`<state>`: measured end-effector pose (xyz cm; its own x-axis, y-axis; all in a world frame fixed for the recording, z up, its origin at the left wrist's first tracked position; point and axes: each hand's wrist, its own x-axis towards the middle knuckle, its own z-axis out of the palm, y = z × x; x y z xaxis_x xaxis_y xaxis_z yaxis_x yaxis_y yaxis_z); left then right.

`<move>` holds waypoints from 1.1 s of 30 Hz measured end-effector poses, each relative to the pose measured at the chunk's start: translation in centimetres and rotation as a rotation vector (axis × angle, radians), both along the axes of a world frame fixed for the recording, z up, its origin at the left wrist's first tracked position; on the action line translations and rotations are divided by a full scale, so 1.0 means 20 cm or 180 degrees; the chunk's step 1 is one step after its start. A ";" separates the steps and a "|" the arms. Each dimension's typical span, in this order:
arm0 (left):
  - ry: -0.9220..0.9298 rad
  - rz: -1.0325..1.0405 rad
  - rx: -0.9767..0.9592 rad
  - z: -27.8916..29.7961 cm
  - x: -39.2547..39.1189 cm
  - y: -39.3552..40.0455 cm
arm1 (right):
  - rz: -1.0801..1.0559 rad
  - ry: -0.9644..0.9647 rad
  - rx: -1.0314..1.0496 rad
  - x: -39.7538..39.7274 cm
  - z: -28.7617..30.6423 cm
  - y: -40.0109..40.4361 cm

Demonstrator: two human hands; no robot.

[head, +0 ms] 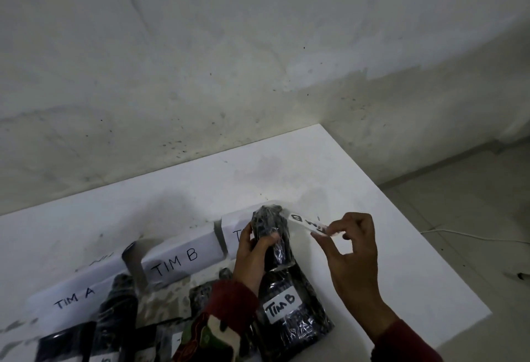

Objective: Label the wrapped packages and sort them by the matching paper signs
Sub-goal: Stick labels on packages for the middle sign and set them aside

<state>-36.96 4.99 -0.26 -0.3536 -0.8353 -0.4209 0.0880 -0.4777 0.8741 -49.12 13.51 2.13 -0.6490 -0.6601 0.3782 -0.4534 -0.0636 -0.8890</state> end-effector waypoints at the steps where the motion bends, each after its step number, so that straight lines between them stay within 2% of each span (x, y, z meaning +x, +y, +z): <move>1: 0.0035 0.0028 0.0029 0.00 0.00 -0.01 | -0.0028 0.0160 0.0022 0.00 -0.01 0.00; 5: 0.0157 0.0084 0.0092 0.01 0.01 -0.03 | -0.0312 0.0957 0.0134 0.00 -0.02 -0.01; 10: 0.0171 0.0081 0.0091 0.00 0.03 -0.04 | -0.0281 0.1435 0.0113 -0.01 -0.02 -0.02; 12: 0.0161 0.0134 0.0138 0.01 0.03 -0.04 | -0.0191 0.1448 0.0096 0.00 -0.03 -0.03; 15: 0.0116 0.0163 0.0159 0.01 0.03 -0.04 | -0.0221 0.1034 0.0196 0.02 -0.04 -0.04; 18: 0.0094 0.0213 0.0099 0.02 0.03 -0.03 | -0.0271 0.0888 0.0270 0.04 -0.04 -0.04; 21: 0.0006 0.0178 -0.0039 0.04 0.03 -0.03 | 0.0040 0.0069 0.0602 0.05 -0.01 -0.06; 24: -0.0052 0.0182 -0.0117 0.05 0.03 -0.03 | 0.0149 -0.0294 0.0736 0.05 0.00 -0.07; 28: -0.0171 0.0117 -0.0360 0.05 0.04 -0.02 | 0.0119 -0.1065 0.0814 0.03 0.00 -0.10; 33: -0.0328 0.0017 -0.0803 0.05 0.04 0.01 | 0.0103 -0.1369 0.0842 0.05 0.00 -0.14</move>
